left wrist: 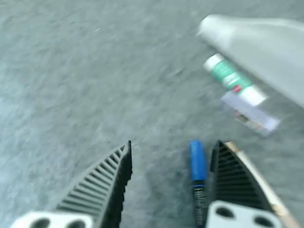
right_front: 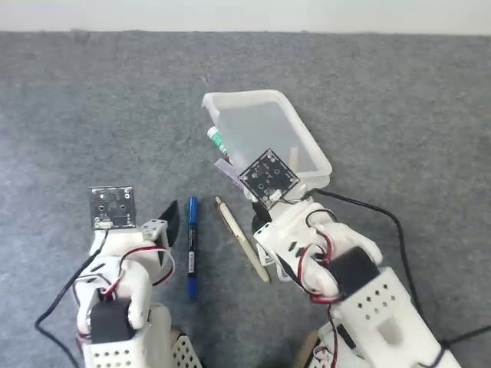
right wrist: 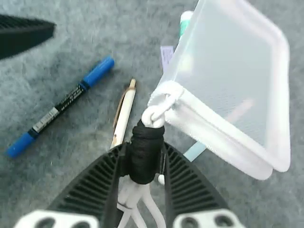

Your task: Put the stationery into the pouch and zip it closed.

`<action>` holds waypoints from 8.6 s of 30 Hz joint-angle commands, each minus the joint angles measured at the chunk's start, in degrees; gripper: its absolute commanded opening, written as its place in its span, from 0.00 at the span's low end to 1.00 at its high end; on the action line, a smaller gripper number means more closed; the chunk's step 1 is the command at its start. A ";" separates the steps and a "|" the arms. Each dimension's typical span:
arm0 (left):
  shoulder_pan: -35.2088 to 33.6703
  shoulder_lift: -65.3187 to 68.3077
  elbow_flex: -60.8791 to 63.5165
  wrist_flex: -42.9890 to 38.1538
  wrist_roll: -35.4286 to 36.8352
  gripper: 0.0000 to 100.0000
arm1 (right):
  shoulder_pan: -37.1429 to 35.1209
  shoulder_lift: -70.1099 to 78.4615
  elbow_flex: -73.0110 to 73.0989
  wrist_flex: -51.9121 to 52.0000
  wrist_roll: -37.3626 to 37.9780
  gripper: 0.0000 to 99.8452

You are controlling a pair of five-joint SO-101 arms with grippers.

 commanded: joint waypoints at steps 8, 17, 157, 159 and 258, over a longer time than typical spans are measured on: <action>8.44 -1.05 -9.27 -6.33 6.68 0.26 | 0.66 -7.43 -3.52 -2.07 1.49 0.01; 19.69 -1.05 -8.92 -8.70 10.20 0.26 | -1.71 -12.18 -3.25 0.48 4.22 0.01; 7.56 -0.88 3.47 -12.66 -1.49 0.19 | -7.34 -25.01 -13.54 16.04 5.36 0.01; 7.74 -0.97 3.47 -12.66 -1.49 0.15 | -7.52 -25.01 -13.27 16.04 5.36 0.01; -2.29 35.34 -41.01 1.23 1.67 0.01 | 16.66 3.91 -4.92 -5.14 -2.29 0.21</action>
